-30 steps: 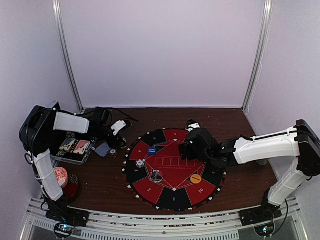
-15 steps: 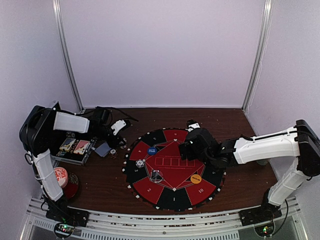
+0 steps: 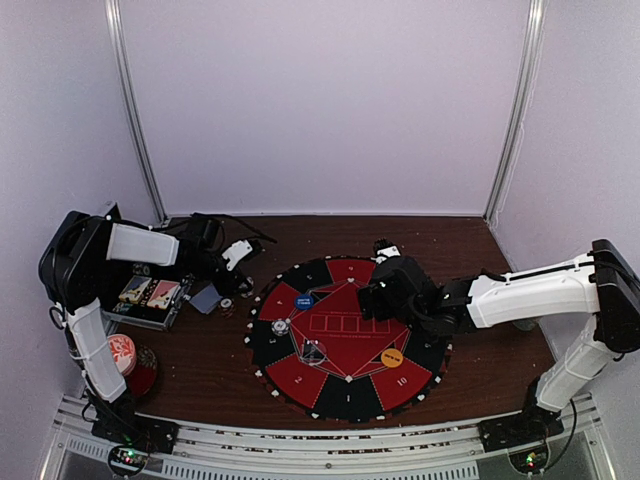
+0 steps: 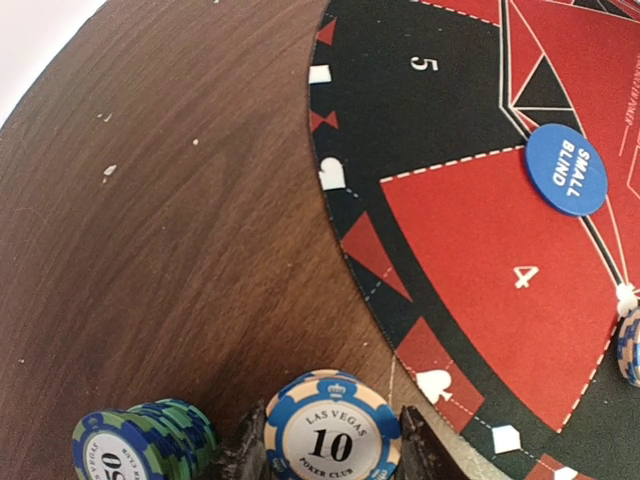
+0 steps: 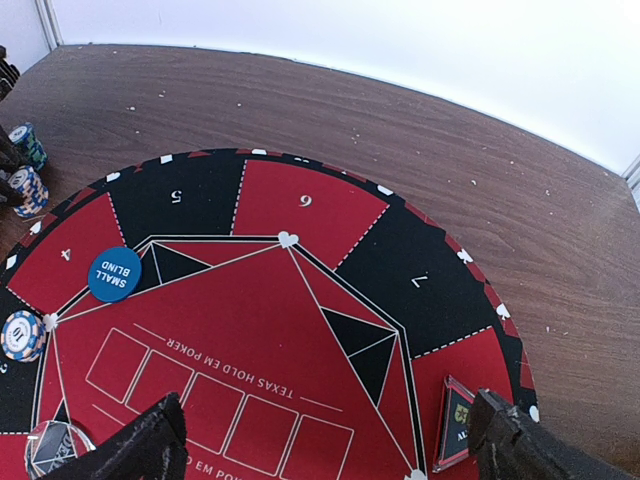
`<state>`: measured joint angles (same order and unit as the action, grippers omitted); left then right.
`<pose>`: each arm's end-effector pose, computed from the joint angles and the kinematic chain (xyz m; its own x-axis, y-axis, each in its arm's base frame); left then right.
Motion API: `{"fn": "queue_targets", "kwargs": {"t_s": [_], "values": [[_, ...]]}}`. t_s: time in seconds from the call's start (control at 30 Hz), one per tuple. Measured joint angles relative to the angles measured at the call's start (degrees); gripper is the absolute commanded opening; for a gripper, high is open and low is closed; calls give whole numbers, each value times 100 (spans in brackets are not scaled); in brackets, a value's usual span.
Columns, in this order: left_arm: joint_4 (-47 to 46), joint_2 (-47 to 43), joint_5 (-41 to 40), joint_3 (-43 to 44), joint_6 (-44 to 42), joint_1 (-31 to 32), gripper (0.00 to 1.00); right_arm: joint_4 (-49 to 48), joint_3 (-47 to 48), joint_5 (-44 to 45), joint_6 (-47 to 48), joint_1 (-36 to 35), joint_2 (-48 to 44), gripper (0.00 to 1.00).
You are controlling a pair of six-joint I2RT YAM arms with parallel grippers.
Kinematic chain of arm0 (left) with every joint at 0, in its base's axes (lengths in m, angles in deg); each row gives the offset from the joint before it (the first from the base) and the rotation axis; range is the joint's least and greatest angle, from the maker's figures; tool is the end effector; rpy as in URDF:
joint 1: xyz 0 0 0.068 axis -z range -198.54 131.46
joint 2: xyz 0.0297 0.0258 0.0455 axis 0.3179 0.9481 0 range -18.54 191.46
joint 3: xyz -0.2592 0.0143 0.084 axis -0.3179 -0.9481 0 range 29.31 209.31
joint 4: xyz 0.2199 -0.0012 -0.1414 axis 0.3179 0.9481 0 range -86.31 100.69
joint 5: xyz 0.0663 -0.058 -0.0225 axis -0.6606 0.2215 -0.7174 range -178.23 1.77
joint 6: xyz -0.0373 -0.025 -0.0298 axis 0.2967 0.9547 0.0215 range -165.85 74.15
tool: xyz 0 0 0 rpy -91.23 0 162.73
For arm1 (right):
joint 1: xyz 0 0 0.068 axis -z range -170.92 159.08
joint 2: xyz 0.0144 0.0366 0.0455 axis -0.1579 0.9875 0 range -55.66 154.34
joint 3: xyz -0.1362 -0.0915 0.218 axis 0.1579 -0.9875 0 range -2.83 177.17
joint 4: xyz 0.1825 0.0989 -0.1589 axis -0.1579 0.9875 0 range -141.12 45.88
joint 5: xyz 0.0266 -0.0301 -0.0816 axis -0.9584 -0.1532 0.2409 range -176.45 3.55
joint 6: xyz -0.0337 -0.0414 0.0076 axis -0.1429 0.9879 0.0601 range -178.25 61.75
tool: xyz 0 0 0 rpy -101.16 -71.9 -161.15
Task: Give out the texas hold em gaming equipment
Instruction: Pick up the pile of poker chips from the pile of poker chips, then place the poker chips pile at the small blind area.
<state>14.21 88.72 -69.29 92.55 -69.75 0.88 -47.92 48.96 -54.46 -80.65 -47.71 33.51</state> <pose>0.3533 -0.1369 0.1508 -0.5031 0.5836 -0.6374 0.7611 0.6486 -0.0067 0.1946 0.2628 0.2088 -0.5157 -0.1978 -0.8336 -0.3167 0.9481 -0.0291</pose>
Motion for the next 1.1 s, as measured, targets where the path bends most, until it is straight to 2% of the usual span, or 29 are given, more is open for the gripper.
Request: {"fn": "queue_targets", "kwargs": {"t_s": [0.33, 0.63, 0.87, 1.1], "values": [[188, -190, 271, 44, 2, 0, 23, 0, -55, 2, -4, 0, -55, 99], [369, -319, 363, 446, 4, 13, 23, 0, -76, 4, -7, 0, -103, 99], [579, -52, 378, 1408, 94, 251, 23, 0, -79, 55, -7, 11, -149, 99], [789, 918, 299, 2542, 264, 837, 23, -2, -111, 133, -13, 37, -184, 99]]}}
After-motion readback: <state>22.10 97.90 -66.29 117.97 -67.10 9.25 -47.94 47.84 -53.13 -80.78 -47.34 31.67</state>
